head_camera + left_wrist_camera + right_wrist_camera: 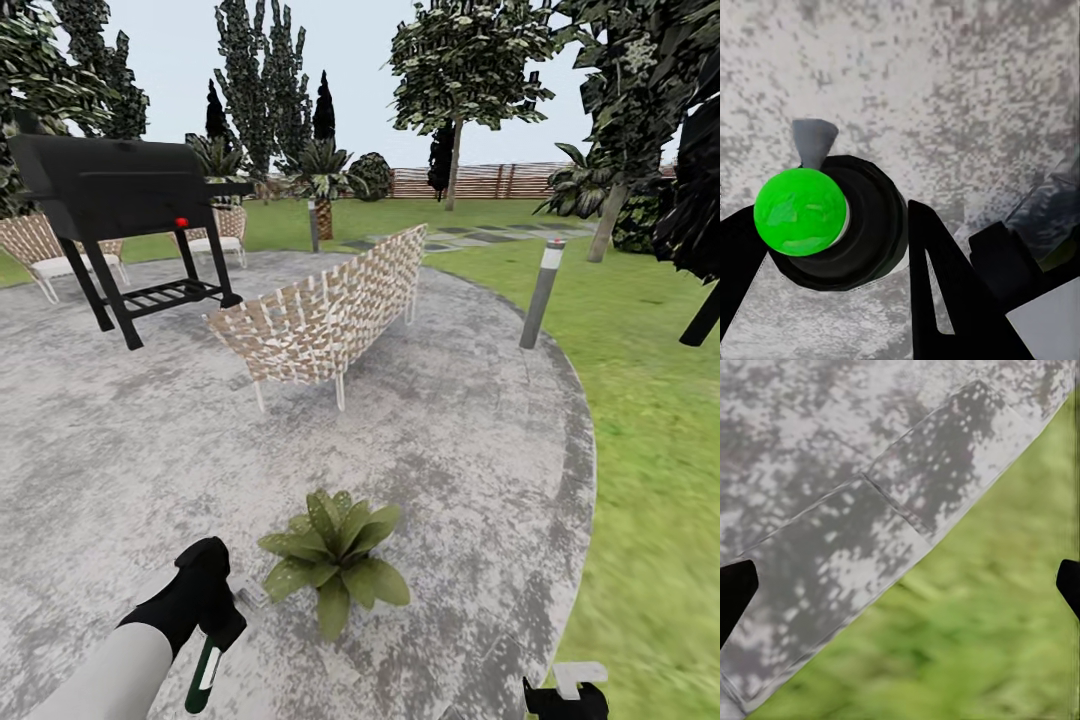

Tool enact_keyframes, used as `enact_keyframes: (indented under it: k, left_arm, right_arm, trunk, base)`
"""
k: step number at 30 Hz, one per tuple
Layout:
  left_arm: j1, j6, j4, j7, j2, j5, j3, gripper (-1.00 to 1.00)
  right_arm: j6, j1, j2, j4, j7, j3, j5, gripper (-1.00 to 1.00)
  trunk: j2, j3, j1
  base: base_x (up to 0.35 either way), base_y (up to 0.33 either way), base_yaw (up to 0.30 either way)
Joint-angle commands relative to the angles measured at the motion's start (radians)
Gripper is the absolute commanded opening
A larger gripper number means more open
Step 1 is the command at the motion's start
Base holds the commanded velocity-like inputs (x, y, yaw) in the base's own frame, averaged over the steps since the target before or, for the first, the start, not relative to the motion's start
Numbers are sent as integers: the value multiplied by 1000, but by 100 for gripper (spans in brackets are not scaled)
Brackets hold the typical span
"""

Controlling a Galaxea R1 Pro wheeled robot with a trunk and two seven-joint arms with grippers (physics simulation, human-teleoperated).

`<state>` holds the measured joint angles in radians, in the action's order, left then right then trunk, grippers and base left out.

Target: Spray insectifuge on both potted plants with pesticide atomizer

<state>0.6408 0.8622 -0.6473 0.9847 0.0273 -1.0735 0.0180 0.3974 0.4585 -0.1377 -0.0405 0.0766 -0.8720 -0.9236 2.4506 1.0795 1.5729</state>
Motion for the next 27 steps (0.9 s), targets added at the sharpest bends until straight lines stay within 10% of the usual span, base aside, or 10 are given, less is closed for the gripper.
enact_keyframes:
  k: [1, 27]
  left_arm:
    - [0, 4, -2, 9, 0, -8, 2, -100]
    - [0, 4, -7, 9, -1, -9, 2, -100]
  right_arm:
    - [3, 1, 0, 2, 6, -5, -11, 100]
    - [3, 1, 4, 2, 6, -5, -11, 100]
  trunk:
    - [0, 1, 0]
    - [0, 1, 0]
  base:
    - [240, -228, 1]
    - [20, -205, 142]
